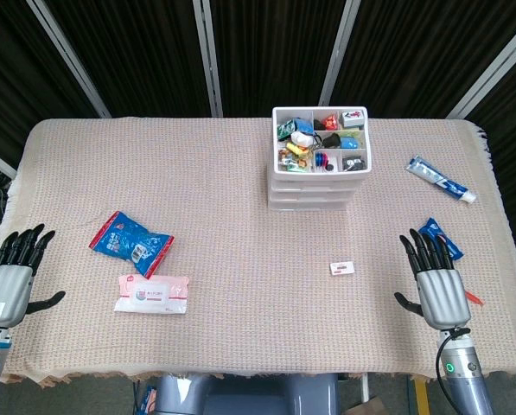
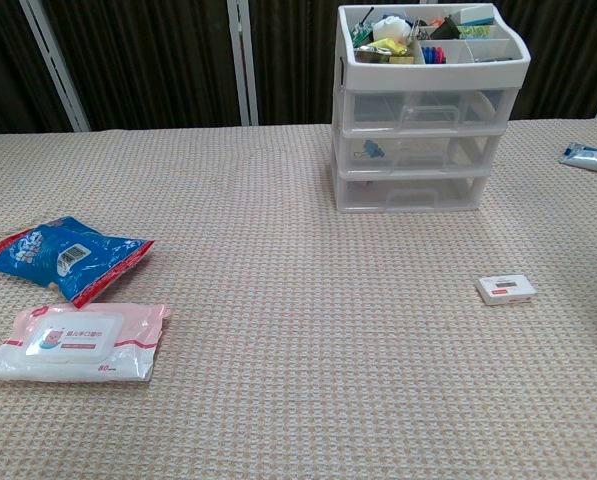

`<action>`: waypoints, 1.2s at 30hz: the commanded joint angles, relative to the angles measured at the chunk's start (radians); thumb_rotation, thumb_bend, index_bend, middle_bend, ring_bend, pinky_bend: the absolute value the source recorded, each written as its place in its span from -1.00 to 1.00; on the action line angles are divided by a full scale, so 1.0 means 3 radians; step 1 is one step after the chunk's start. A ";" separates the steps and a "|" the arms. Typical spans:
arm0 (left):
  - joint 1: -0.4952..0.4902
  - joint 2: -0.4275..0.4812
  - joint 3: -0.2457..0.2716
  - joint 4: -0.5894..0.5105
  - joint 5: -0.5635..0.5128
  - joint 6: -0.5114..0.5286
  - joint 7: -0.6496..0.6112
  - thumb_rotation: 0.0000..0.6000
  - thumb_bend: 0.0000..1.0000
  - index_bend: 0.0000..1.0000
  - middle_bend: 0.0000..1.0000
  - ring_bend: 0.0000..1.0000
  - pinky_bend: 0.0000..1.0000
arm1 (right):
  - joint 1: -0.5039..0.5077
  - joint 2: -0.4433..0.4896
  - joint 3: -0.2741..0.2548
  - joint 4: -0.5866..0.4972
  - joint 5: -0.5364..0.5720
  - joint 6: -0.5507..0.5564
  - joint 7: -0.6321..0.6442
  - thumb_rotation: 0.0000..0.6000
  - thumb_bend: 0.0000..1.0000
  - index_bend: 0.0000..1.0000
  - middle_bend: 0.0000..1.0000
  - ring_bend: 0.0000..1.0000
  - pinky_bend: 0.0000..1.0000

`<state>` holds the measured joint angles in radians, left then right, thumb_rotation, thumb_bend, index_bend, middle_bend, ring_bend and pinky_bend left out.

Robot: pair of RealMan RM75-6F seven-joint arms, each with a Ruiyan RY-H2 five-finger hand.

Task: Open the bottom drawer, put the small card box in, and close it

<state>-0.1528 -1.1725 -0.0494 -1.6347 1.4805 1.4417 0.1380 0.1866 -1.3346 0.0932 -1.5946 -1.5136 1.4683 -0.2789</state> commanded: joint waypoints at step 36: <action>-0.0002 0.0001 -0.0013 -0.0004 -0.0039 -0.0018 -0.0023 1.00 -0.81 -0.86 -1.00 -1.00 -1.00 | 0.0098 0.0049 0.0265 -0.0369 0.0317 -0.0147 0.0733 1.00 -0.80 -0.67 0.31 0.32 0.20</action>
<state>-0.1534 -1.1723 -0.0532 -1.6359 1.4689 1.4364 0.1312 0.2010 -1.3340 0.1453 -1.6504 -1.4918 1.4812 -0.1120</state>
